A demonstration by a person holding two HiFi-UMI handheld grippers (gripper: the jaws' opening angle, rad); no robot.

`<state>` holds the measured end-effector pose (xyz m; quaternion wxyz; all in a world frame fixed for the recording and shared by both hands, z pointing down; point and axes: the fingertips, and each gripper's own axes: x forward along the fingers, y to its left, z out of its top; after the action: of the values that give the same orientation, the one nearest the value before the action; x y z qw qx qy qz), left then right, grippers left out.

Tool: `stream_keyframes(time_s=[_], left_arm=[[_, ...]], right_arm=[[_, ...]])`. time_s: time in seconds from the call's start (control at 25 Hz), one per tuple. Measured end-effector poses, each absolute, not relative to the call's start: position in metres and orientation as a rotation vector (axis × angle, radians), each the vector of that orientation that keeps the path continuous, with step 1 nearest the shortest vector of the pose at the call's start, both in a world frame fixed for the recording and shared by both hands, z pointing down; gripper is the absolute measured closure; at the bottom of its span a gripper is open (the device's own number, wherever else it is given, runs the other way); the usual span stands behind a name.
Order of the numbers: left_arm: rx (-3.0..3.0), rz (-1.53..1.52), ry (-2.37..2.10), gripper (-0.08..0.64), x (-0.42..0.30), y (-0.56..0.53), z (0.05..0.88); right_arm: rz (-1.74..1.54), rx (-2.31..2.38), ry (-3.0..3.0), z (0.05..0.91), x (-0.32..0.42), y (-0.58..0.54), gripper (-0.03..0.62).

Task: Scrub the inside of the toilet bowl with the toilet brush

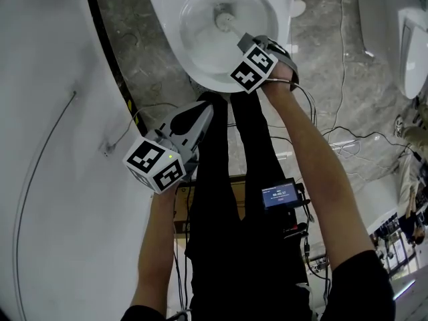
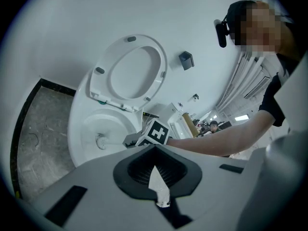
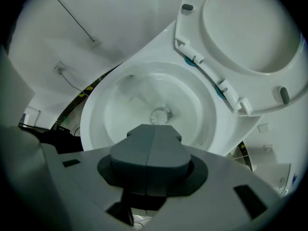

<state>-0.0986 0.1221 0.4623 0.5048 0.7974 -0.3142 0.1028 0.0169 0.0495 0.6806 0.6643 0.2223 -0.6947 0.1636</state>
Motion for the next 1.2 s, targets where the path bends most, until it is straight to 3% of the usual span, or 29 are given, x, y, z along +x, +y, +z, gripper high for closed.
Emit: stream_keyframes(time_s=[0.56, 1.2], left_arm=[[1.924, 0.226, -0.807, 0.551, -0.107, 0.139, 0.456], [1.957, 0.208, -0.849, 0.551, -0.070, 0.133, 0.387]], right_arm=[[0.350, 0.438, -1.566, 0.681, 0.012, 0.050, 0.437], [0.319, 0.307, -1.597, 0.626, 0.040, 0.101, 0.437]])
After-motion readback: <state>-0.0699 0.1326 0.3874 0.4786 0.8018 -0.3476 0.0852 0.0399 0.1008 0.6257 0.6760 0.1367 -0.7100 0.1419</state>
